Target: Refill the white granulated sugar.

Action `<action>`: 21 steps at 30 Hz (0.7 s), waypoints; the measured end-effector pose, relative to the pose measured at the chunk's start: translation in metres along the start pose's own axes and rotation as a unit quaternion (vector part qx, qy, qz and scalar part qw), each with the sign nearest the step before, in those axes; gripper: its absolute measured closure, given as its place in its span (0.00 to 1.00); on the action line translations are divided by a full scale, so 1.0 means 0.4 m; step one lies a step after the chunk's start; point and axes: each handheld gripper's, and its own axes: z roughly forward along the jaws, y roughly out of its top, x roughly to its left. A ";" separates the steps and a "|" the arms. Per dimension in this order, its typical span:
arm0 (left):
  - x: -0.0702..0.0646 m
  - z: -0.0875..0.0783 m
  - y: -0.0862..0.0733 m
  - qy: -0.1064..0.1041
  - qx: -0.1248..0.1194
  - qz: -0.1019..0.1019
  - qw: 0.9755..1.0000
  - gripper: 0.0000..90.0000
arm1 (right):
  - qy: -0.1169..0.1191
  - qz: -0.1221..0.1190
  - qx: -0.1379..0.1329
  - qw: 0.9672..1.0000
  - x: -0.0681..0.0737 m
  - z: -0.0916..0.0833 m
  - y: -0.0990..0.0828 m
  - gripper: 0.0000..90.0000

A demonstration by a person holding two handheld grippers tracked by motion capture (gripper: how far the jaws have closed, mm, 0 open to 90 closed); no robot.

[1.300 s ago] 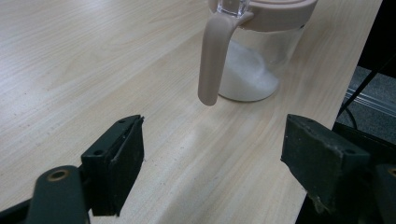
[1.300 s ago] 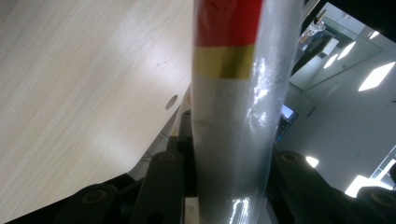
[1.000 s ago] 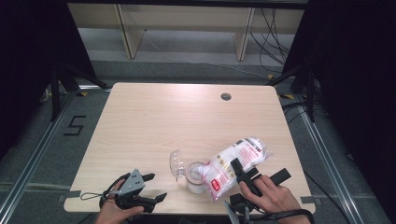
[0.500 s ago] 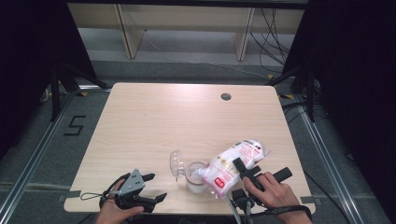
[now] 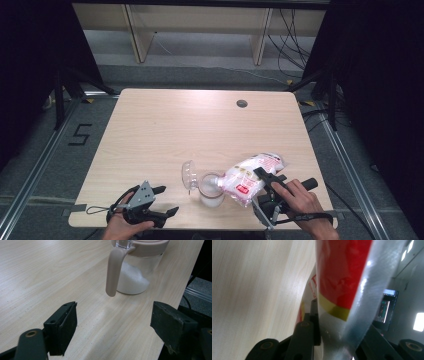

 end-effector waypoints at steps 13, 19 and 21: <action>-0.001 -0.001 -0.001 0.002 -0.002 -0.007 1.000 0.23 | 0.004 0.035 -0.024 0.999 0.000 0.004 -0.015 0.86; -0.001 -0.002 0.000 0.005 -0.002 -0.004 1.000 0.23 | -0.002 0.100 -0.036 0.994 -0.002 0.000 -0.031 0.86; -0.001 -0.002 -0.001 0.004 -0.003 -0.006 1.000 0.23 | 0.001 0.146 -0.029 0.989 0.000 0.000 -0.039 0.87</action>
